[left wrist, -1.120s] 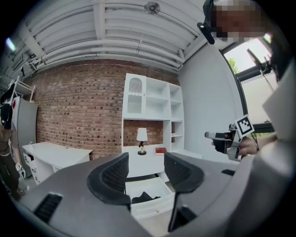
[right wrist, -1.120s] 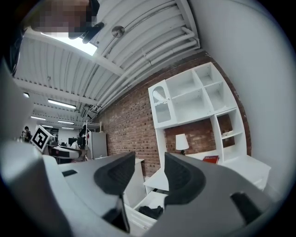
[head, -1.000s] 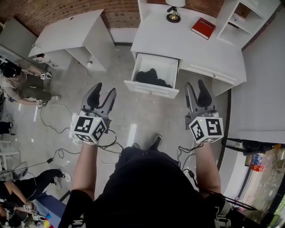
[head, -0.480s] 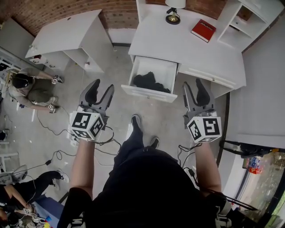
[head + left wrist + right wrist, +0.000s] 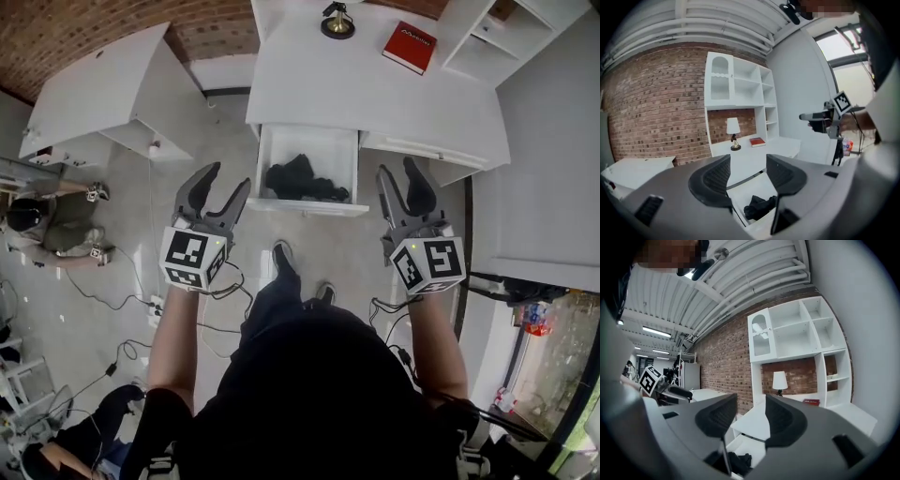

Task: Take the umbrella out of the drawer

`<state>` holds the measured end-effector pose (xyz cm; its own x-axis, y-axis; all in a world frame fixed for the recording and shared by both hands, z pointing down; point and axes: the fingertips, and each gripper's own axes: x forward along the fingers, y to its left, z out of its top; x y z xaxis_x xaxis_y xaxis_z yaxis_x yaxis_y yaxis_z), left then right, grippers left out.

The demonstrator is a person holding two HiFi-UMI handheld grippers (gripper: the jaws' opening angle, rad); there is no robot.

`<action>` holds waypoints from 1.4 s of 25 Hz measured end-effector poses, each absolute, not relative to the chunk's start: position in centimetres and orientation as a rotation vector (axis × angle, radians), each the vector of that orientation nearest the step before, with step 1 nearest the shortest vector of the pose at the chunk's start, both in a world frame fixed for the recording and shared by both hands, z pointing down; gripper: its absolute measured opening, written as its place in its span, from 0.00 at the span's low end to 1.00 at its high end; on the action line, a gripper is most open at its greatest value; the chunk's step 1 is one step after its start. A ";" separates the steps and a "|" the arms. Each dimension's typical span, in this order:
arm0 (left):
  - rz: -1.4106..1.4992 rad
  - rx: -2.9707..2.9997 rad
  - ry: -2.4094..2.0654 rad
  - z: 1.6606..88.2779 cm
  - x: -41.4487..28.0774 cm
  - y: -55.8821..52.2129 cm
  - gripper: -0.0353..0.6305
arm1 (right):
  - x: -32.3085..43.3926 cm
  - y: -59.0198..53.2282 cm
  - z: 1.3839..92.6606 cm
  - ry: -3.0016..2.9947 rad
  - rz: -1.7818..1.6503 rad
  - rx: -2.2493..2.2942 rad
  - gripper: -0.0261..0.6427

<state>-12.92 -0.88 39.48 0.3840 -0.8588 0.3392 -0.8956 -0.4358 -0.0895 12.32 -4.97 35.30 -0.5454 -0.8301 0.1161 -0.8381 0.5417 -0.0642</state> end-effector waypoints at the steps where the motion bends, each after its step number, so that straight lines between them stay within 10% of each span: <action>1: 0.558 2.550 -1.572 40.1 -13.3 -1.9 0.38 | 11.8 -5.8 35.6 -2.681 0.184 1.472 0.32; 35: 1.498 2.613 -0.292 68.5 -7.3 -12.7 0.44 | 14.8 -21.6 46.7 -2.420 0.507 1.669 0.30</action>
